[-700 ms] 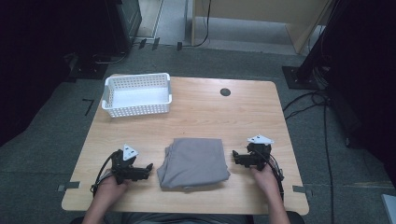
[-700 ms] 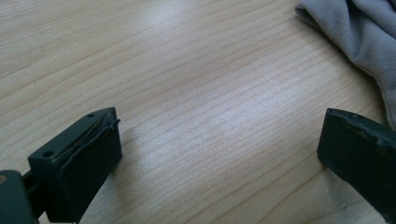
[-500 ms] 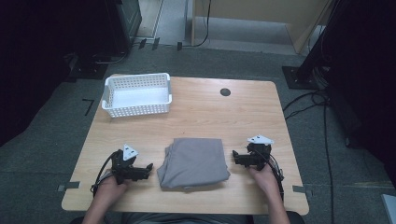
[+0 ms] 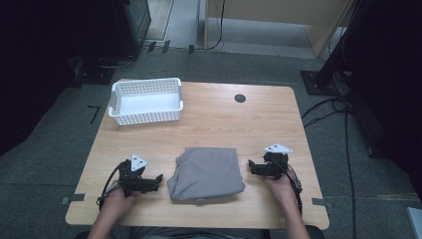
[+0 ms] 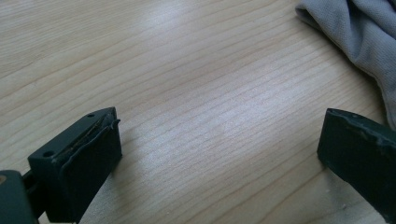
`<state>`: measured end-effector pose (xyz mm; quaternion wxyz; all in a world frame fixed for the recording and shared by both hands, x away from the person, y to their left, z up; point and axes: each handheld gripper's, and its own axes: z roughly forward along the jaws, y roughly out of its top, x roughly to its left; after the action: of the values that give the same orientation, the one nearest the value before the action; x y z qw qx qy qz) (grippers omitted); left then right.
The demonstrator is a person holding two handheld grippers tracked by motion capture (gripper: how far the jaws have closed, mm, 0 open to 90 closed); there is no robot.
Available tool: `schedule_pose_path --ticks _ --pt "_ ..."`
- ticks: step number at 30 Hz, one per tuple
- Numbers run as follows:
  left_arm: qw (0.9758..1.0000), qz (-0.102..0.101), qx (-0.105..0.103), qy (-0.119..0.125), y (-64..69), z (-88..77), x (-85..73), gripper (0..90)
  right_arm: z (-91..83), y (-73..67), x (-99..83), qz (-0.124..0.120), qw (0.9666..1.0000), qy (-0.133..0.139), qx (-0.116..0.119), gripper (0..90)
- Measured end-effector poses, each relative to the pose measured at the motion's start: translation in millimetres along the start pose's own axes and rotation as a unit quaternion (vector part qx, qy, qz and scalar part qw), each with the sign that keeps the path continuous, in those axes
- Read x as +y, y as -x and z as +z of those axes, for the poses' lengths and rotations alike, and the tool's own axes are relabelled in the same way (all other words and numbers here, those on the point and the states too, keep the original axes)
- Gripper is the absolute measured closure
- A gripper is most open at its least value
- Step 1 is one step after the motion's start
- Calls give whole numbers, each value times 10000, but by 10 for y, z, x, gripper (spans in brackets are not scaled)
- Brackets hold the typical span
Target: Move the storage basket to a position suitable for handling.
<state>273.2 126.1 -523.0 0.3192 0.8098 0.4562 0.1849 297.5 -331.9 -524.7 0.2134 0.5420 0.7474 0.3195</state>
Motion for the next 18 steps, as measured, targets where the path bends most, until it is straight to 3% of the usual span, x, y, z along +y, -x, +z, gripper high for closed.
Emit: schedule_pose_path --ticks 6,9,18 --pt "10000 1 0 -1 0 0 0 0 -52 42 22 290 9992 20 274 193" --pt "10000 1 0 0 0 0 0 0 -74 76 34 541 9969 46 565 236" --pt "10000 -1 0 1 0 0 0 0 -105 74 144 746 9941 -122 780 280"
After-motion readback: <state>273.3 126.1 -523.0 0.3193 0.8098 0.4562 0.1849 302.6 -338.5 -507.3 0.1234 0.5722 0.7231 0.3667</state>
